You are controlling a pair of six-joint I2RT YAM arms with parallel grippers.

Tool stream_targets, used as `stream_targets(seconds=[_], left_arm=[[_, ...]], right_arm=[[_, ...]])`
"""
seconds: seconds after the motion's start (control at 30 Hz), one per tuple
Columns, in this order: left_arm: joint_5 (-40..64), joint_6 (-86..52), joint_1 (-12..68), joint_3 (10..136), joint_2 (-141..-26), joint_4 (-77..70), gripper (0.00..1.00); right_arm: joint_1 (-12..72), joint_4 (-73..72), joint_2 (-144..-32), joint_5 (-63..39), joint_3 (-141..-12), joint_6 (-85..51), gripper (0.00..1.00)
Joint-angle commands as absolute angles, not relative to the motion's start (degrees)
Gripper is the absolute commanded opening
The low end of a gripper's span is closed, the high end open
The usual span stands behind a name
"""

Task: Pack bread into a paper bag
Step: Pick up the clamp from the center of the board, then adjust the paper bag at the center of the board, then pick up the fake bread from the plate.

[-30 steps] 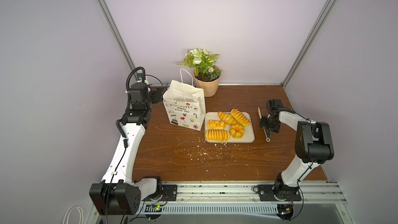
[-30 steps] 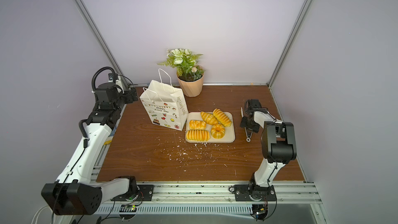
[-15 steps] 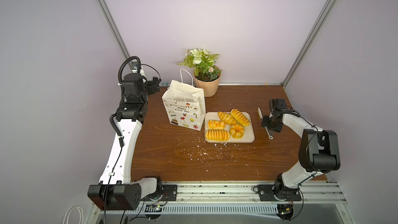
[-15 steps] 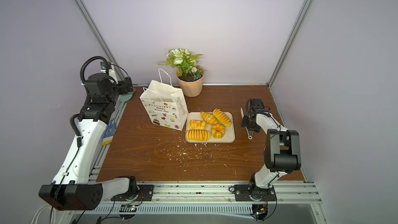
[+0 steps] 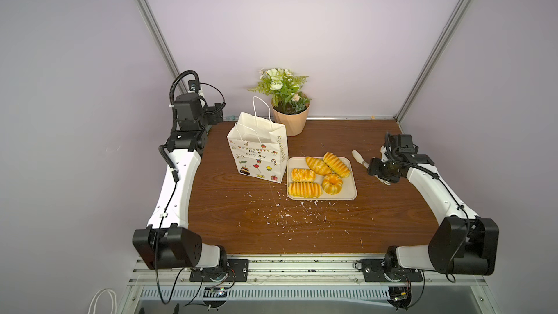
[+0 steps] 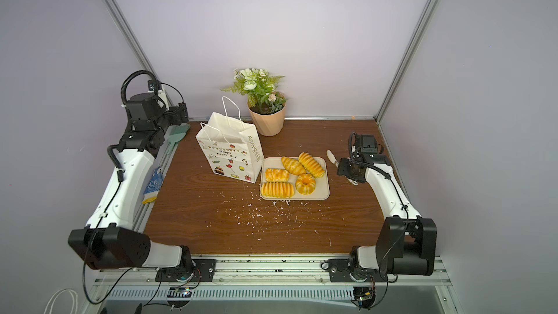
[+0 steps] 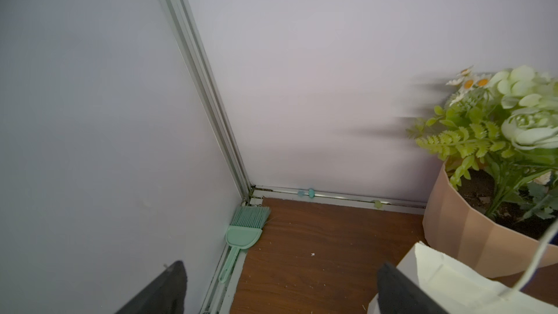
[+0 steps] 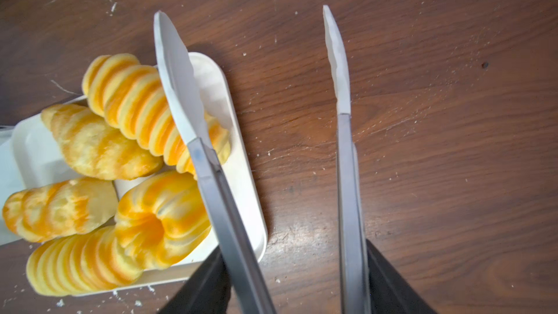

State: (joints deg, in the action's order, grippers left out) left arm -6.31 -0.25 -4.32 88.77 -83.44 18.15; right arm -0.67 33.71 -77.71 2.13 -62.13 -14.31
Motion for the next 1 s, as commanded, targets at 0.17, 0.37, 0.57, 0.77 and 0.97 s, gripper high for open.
stream_targets(seconds=[0.17, 0.37, 0.57, 0.77, 0.97], left_arm=[[9.19, -1.96, -5.89, 101.79, -95.4, 25.78, 0.96], [20.11, -2.28, -5.89, 105.7, -99.61, 30.0, 0.97], [22.04, -2.28, -5.8, 106.39, -100.43, 36.16, 0.96], [22.19, -1.54, -4.0, 106.99, -99.97, 40.08, 0.94], [24.55, -0.34, -1.27, 105.74, -100.43, 41.85, 0.81]], right_arm=[[-0.26, 37.97, -73.12, 0.68, -64.65, -13.01, 0.67], [-0.24, 38.59, -70.9, 0.53, -63.57, -13.6, 0.68], [-0.35, 39.81, -69.54, 1.71, -63.25, -13.58, 0.69], [-0.24, 40.33, -70.18, 0.95, -63.91, -13.27, 0.69], [-0.24, 40.53, -70.65, 0.53, -64.95, -13.09, 0.69]])
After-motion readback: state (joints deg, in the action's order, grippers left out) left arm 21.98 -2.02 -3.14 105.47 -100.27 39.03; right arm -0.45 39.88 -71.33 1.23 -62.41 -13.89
